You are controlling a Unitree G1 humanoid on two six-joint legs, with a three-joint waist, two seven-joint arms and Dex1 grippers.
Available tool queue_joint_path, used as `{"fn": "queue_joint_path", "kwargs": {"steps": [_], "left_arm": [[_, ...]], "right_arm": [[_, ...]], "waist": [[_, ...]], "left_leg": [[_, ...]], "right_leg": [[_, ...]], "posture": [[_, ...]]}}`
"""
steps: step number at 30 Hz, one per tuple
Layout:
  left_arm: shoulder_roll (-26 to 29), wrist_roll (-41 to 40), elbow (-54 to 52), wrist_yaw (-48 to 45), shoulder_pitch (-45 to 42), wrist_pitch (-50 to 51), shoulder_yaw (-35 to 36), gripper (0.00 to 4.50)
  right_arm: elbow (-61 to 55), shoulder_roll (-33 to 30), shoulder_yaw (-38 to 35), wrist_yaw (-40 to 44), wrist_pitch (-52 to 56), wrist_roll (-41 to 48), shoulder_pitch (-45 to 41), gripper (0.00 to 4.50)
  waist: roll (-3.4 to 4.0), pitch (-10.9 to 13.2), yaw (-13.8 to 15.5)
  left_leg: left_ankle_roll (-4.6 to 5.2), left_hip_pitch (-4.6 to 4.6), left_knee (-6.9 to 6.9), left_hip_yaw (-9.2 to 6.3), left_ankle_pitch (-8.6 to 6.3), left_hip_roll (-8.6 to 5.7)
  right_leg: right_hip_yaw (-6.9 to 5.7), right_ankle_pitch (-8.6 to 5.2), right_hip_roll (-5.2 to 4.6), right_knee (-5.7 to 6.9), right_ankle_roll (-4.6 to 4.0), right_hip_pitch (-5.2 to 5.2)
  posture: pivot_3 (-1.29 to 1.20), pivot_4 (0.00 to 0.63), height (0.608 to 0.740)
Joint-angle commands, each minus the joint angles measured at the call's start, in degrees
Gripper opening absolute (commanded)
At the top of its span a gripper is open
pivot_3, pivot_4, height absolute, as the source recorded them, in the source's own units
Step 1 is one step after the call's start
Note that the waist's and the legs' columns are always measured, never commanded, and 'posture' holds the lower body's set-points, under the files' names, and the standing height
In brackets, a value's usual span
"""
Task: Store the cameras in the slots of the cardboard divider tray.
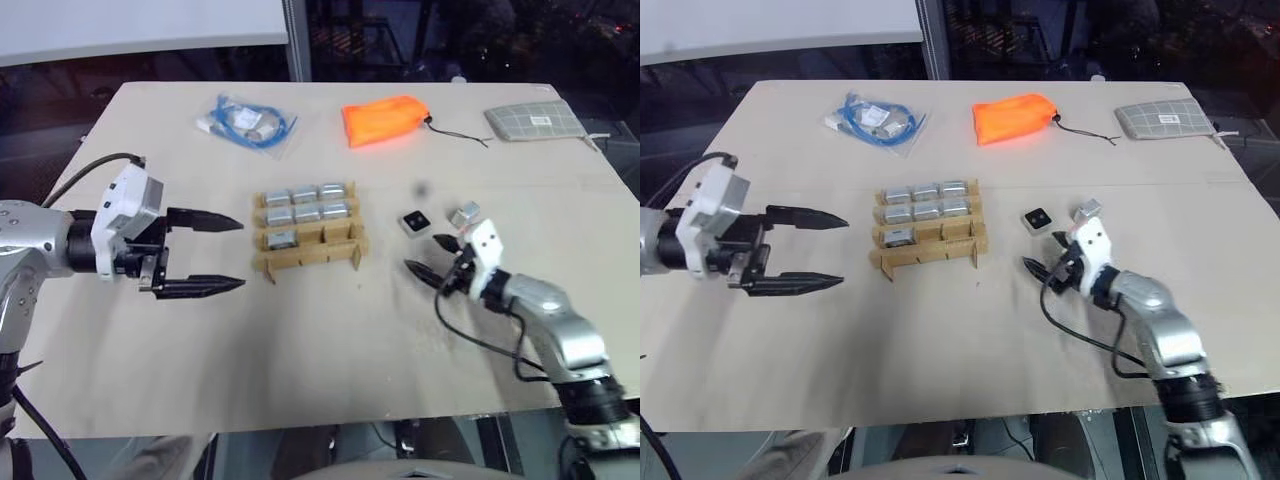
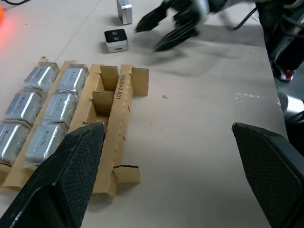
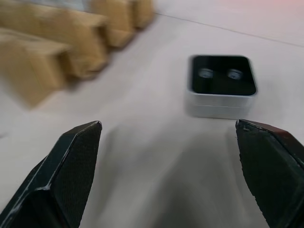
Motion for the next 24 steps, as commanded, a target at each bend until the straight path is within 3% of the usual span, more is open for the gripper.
{"fn": "queue_joint_path", "kwargs": {"steps": [1, 10, 20, 23, 24], "left_arm": [[0.75, -0.98, -1.92, -0.16, 0.16, 0.02, 2.08, 4.45], [0.5, -0.48, -1.34, -0.67, 1.68, -1.3, 2.82, 4.45], [0.55, -0.32, -0.59, -1.22, 2.08, -2.09, 3.34, 4.45], [0.67, 0.01, 0.06, -1.58, 1.8, -2.43, 3.06, 4.5], [0.69, 0.05, 0.14, -1.61, 1.72, -2.44, 2.99, 4.5]], "right_arm": [[6.12, 3.25, -1.29, -5.17, -5.25, -4.12, -4.04, 4.5], [16.43, 8.34, -1.78, -8.97, -10.54, -7.77, -9.79, 4.5], [16.13, 10.29, -2.46, -6.55, -10.51, -6.82, -9.78, 4.5], [15.87, 9.85, -1.67, -5.51, -9.54, -7.43, -9.93, 3.69], [15.86, 9.8, -1.59, -5.38, -9.33, -7.55, -9.95, 3.15]], "waist": [[-0.02, -0.01, -0.15], [0.01, 0.01, -1.2], [0.01, 0.01, -1.38], [0.01, 0.01, -1.4], [0.01, 0.01, -1.4]], "left_leg": [[0.0, 0.0, 0.01, 0.01, 0.0, 0.0], [-0.09, 0.02, -0.04, 0.01, 0.05, 0.0], [-0.14, 0.09, -0.04, 0.02, 0.08, 0.03], [-0.14, 0.09, -0.04, 0.03, 0.08, 0.03], [-0.14, 0.09, -0.04, 0.03, 0.08, 0.03]], "right_leg": [[-0.01, 0.0, 0.02, 0.0, 0.0, 0.0], [0.01, 0.01, 0.07, 0.07, -0.01, -0.03], [0.07, 0.01, 0.09, 0.16, -0.02, -0.04], [0.07, 0.01, 0.1, 0.16, -0.02, -0.04], [0.07, 0.01, 0.1, 0.16, -0.02, -0.05]], "posture": [[0.0, 0.15, 0.74], [0.0, 0.15, 0.74], [0.0, 0.15, 0.74], [0.0, 0.15, 0.74], [0.0, 0.15, 0.74]]}}
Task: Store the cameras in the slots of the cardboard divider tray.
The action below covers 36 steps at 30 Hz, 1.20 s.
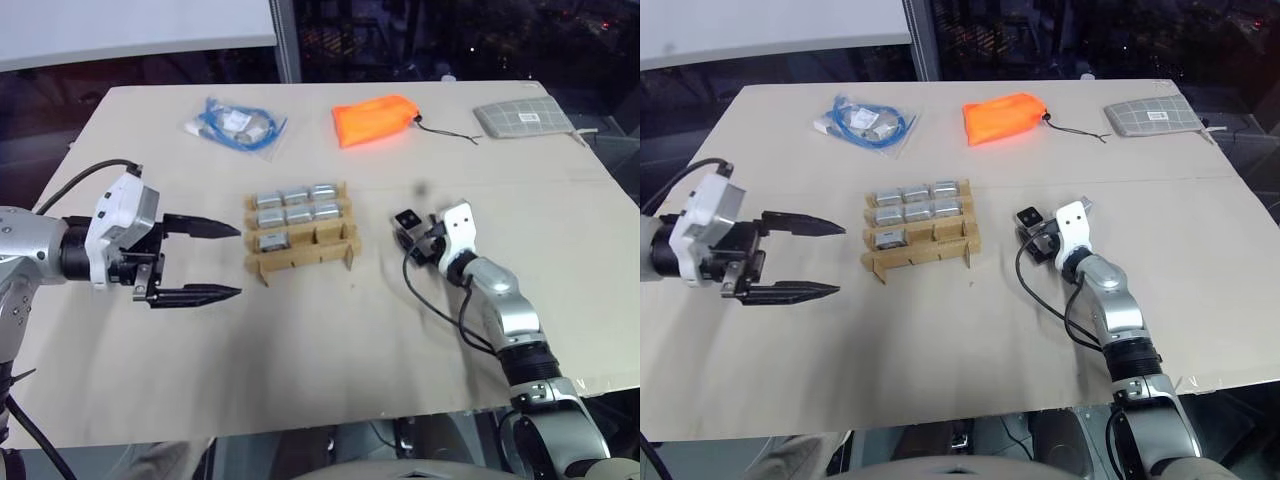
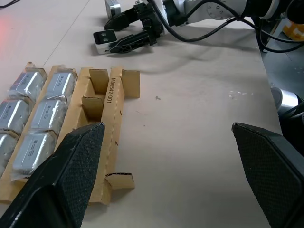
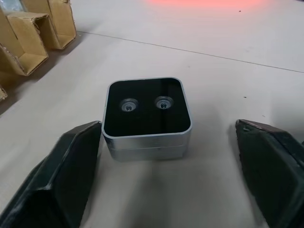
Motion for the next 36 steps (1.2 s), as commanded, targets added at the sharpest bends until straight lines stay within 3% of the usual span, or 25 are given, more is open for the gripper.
{"fn": "queue_joint_path", "kwargs": {"steps": [1, 3, 10, 14, 20, 23, 30, 36], "left_arm": [[0.71, -0.1, 0.22, -0.71, -0.57, -1.03, 1.23, 4.5], [0.71, -0.01, 0.32, -0.76, -0.63, -1.1, 1.08, 4.5], [-0.48, -0.08, 0.81, 0.38, -1.88, -1.13, -0.26, 4.5], [-4.06, -0.17, 1.83, 4.47, -5.01, 0.31, -2.52, 4.5], [-10.15, -4.23, 3.64, 10.33, -10.46, 8.41, -5.92, 4.5], [-13.64, -5.11, 4.54, 13.26, -12.47, 12.09, -8.1, 4.5], [-20.31, -8.0, 2.97, 16.7, -14.65, 17.22, -10.59, 4.5], [-21.85, -9.41, 2.6, 17.57, -15.9, 17.91, -9.73, 4.5]], "right_arm": [[-1.43, 0.06, 0.76, 1.43, 0.72, -0.14, -0.7, 2.69], [-1.46, 0.1, 0.6, 1.74, 0.98, 0.0, -0.68, 1.84], [-3.48, -0.26, 0.48, 3.43, -0.66, 0.42, 0.1, 1.84], [-8.33, -2.32, 1.6, 5.21, -4.58, -1.47, 1.78, 1.84], [-15.01, -8.55, 7.95, 9.41, -22.02, -10.17, 2.05, 1.84], [-14.92, -11.23, 11.86, 8.19, -32.39, -19.32, -1.82, 1.84], [-12.43, -10.64, 17.11, 2.81, -46.04, -30.85, -9.41, 1.84], [-11.14, -10.01, 18.65, 0.02, -52.42, -33.32, -10.4, 1.84]], "waist": [[0.0, 0.0, -0.01], [0.0, 0.0, -0.02], [0.0, 0.0, 0.01], [0.11, 0.07, 0.37], [0.13, 0.08, 0.37], [0.15, 0.1, -0.06], [0.11, 0.1, 0.26], [0.11, 0.1, 0.39]], "left_leg": [[0.0, 0.0, 0.0, 0.0, 0.0, 0.0], [0.0, 0.0, 0.0, 0.0, 0.0, 0.01], [0.0, 0.0, -0.01, 0.01, 0.0, 0.01], [0.0, -0.02, -0.01, 0.0, 0.0, -0.01], [0.01, -0.06, 0.02, -0.05, 0.0, -0.04], [0.0, -0.02, 0.02, -0.03, 0.0, -0.03], [-0.05, -0.04, 0.06, -0.06, 0.03, -0.02], [-0.05, -0.06, 0.09, -0.07, 0.03, -0.04]], "right_leg": [[0.0, 0.0, 0.0, 0.0, 0.0, 0.0], [0.0, 0.0, 0.01, 0.0, 0.0, 0.0], [0.02, 0.0, 0.01, 0.0, 0.0, -0.01], [0.01, 0.0, 0.0, 0.0, 0.0, -0.01], [-0.01, 0.0, 0.0, -0.01, 0.01, -0.01], [0.06, 0.0, 0.05, 0.03, 0.01, -0.03], [0.06, 0.0, 0.06, 0.08, 0.01, -0.05], [0.02, 0.0, -0.02, 0.06, 0.01, -0.02]], "posture": [[0.0, 0.15, 0.74], [0.0, 0.15, 0.74], [0.0, 0.15, 0.74], [0.0, 0.15, 0.74], [0.0, 0.15, 0.74], [0.0, 0.15, 0.74], [0.0, 0.15, 0.74], [0.0, 0.15, 0.74]]}}
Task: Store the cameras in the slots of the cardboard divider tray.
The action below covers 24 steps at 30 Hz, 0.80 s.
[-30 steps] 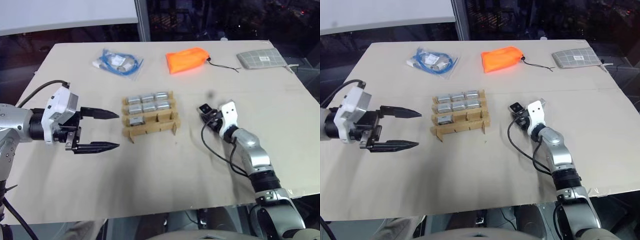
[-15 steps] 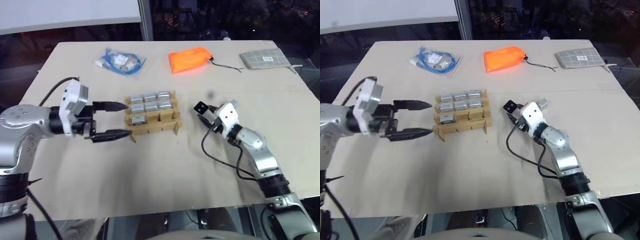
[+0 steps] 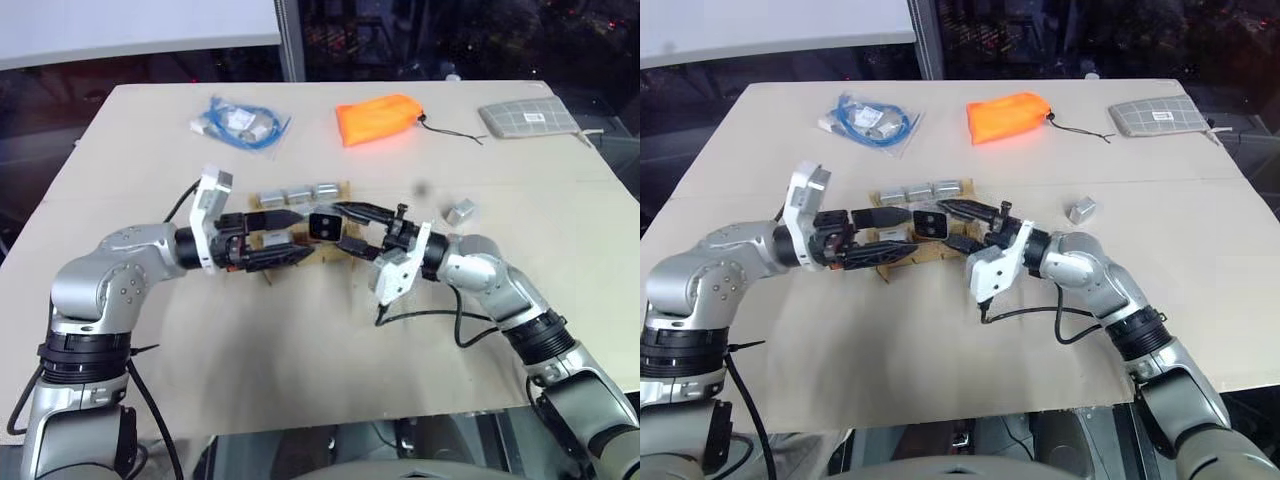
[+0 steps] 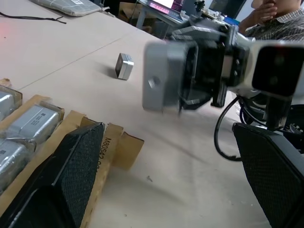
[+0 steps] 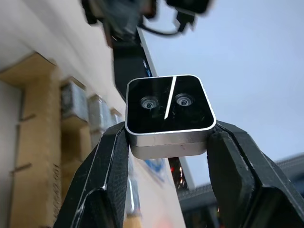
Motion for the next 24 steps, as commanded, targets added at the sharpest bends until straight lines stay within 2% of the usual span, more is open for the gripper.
{"fn": "queue_joint_path", "kwargs": {"steps": [1, 15, 18, 23, 24], "left_arm": [[-0.04, -2.4, -1.93, 0.35, -1.93, 0.53, 1.78, 4.5], [-0.55, -3.87, -2.76, -0.19, -2.15, 1.24, 0.58, 4.5], [-0.64, -3.8, -2.54, -0.54, -2.3, 1.25, 0.35, 3.71], [-1.01, -3.55, -2.24, -0.91, -2.48, 0.95, 0.17, 1.56], [-1.12, -3.6, -2.31, -0.85, -2.49, 0.96, 0.26, 0.97]], "right_arm": [[-0.72, 0.2, -0.17, -1.88, -3.19, -0.31, -0.72, 1.84], [-0.46, 0.47, 0.38, -1.62, -3.98, -0.44, -0.07, 1.84], [-0.87, 0.26, 0.28, -1.49, -3.79, -0.39, 0.16, 1.84], [-1.25, 0.19, 0.23, -1.45, -3.52, -0.33, 0.43, 1.84], [-1.34, 0.2, 0.24, -1.37, -3.35, -0.28, 0.55, 1.84]], "waist": [[0.0, 0.0, -0.06], [0.0, 0.0, -0.09], [0.0, 0.0, -0.12], [0.0, 0.0, -0.1], [0.0, 0.0, -0.09]], "left_leg": [[-0.01, 0.0, 0.0, -0.01, 0.0, 0.0], [-0.03, 0.02, 0.0, -0.02, 0.02, 0.01], [-0.03, 0.02, 0.0, -0.01, 0.02, 0.01], [-0.03, 0.02, 0.0, -0.01, 0.02, 0.01], [-0.04, 0.02, 0.0, -0.01, 0.02, 0.01]], "right_leg": [[0.0, 0.0, 0.0, 0.01, 0.0, 0.0], [0.0, 0.0, 0.02, 0.03, -0.01, 0.0], [0.0, 0.0, 0.02, 0.03, -0.01, 0.0], [0.0, 0.0, 0.02, 0.03, -0.01, 0.0], [0.0, 0.0, 0.02, 0.03, -0.01, 0.0]], "posture": [[0.0, 0.15, 0.74], [0.0, 0.15, 0.74], [0.0, 0.15, 0.74], [0.0, 0.15, 0.74], [0.0, 0.15, 0.74]]}}
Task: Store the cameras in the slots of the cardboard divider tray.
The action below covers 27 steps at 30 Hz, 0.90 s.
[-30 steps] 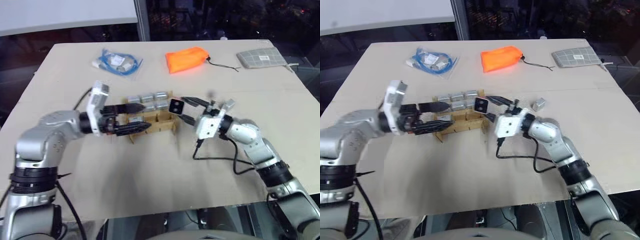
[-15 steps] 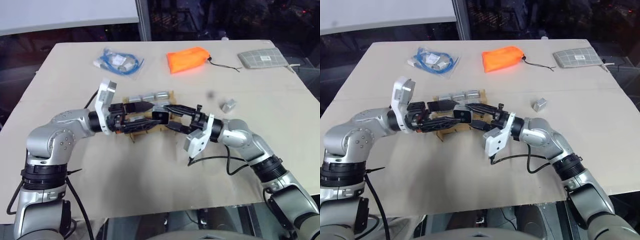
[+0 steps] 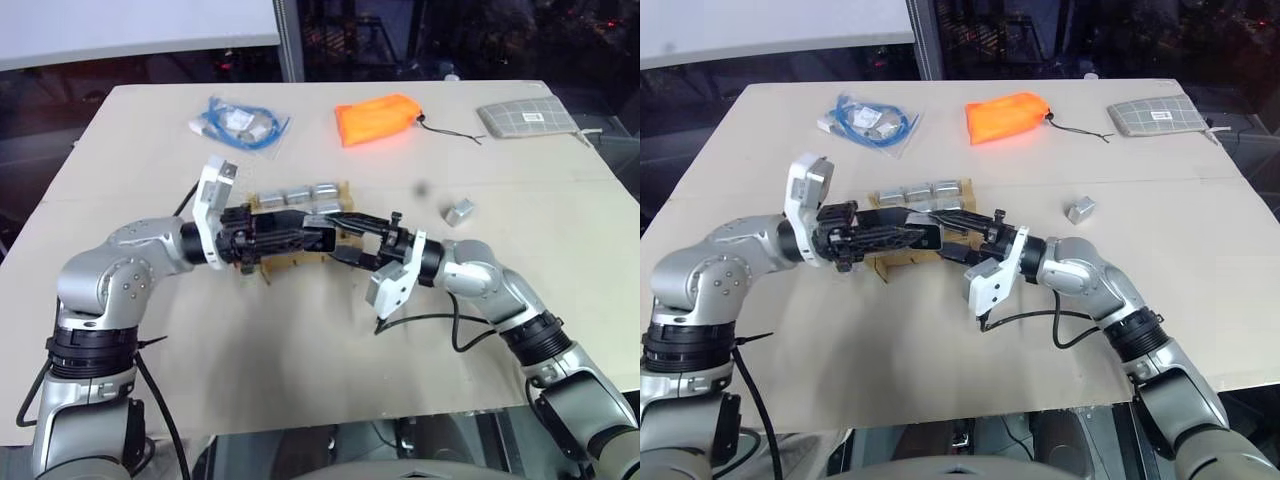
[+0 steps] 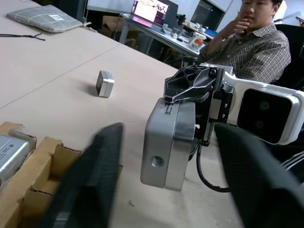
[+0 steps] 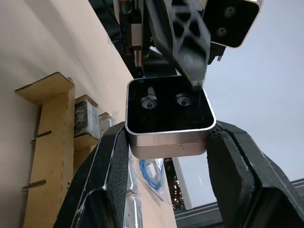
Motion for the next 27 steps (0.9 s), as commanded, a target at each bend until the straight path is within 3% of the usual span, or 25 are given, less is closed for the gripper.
{"fn": "queue_joint_path", "kwargs": {"steps": [1, 7, 8, 12, 16, 18, 21, 27], "left_arm": [[-0.2, -0.91, -0.93, -0.34, -0.79, -0.35, 0.34, 0.69], [-0.16, -0.85, -1.07, -0.59, -0.43, -0.53, 0.36, 0.71], [-0.18, -0.76, -1.0, -0.67, -0.4, -0.64, 0.3, 0.71], [-0.52, 0.49, -0.53, -0.62, -0.4, -1.96, -0.17, 0.71], [-1.07, 1.26, 0.86, 1.11, -1.12, -1.61, 0.04, 0.71], [-2.51, 4.17, 2.84, 3.84, -2.24, -4.65, -0.08, 0.71], [-3.92, 8.88, 5.06, 2.48, -2.37, -12.51, -1.36, 0.71], [-7.29, 16.72, 15.85, 0.8, -5.07, -25.75, -3.56, 0.71]], "right_arm": [[-2.24, 0.14, -0.39, -0.4, -0.1, 0.67, 0.19, 1.84], [-3.93, -0.29, -0.21, 1.48, 3.32, 0.87, 1.17, 1.84], [-4.32, -0.32, -0.13, 1.9, 3.87, 1.21, 1.37, 2.94], [-6.49, -0.45, -1.21, 3.85, 8.03, 5.7, 3.88, 4.46], [-12.81, -3.46, -3.75, 12.39, 23.28, 17.58, 9.2, 4.46], [-23.57, -7.95, -10.06, 16.02, 42.36, 33.74, 14.65, 4.46], [-34.51, -15.26, -19.84, 18.27, 61.16, 52.54, 22.82, 4.46], [-42.17, -25.86, -40.25, 21.16, 75.13, 69.16, 39.34, 4.46]], "waist": [[0.0, 0.0, 0.0], [0.0, 0.0, 0.0], [0.0, 0.0, 0.02], [0.0, 0.0, 0.09], [0.0, 0.0, 0.18], [0.01, 0.01, 0.61], [0.02, 0.01, 1.46], [0.0, -0.01, 1.68]], "left_leg": [[0.0, 0.0, 0.0, 0.0, 0.0, 0.0], [0.0, 0.0, 0.0, 0.0, 0.0, 0.0], [0.0, 0.0, 0.0, -0.01, 0.0, 0.0], [0.0, 0.0, 0.0, -0.01, 0.0, 0.0], [0.01, -0.01, 0.01, -0.02, 0.0, 0.0], [0.01, -0.01, 0.01, -0.05, 0.0, 0.02], [0.03, -0.03, 0.03, -0.13, -0.01, 0.04], [0.27, 0.04, -0.01, -0.13, -0.15, -0.05]], "right_leg": [[0.0, 0.0, 0.0, 0.0, 0.0, 0.0], [0.0, 0.0, 0.0, 0.0, 0.0, 0.0], [0.0, 0.0, 0.0, 0.0, 0.0, 0.0], [0.0, 0.0, 0.0, 0.01, 0.0, 0.0], [-0.02, 0.0, -0.01, -0.01, 0.0, 0.03], [-0.03, 0.0, -0.03, -0.01, 0.0, 0.05], [-0.12, 0.01, -0.09, -0.03, -0.01, 0.11], [-0.18, 0.0, -0.02, -0.15, -0.02, 0.22]], "posture": [[0.0, 0.15, 0.74], [0.0, 0.15, 0.74], [0.0, 0.15, 0.74], [0.0, 0.15, 0.74], [0.0, 0.15, 0.74], [0.0, 0.15, 0.74], [0.0, 0.15, 0.74], [0.0, 0.15, 0.74]]}}
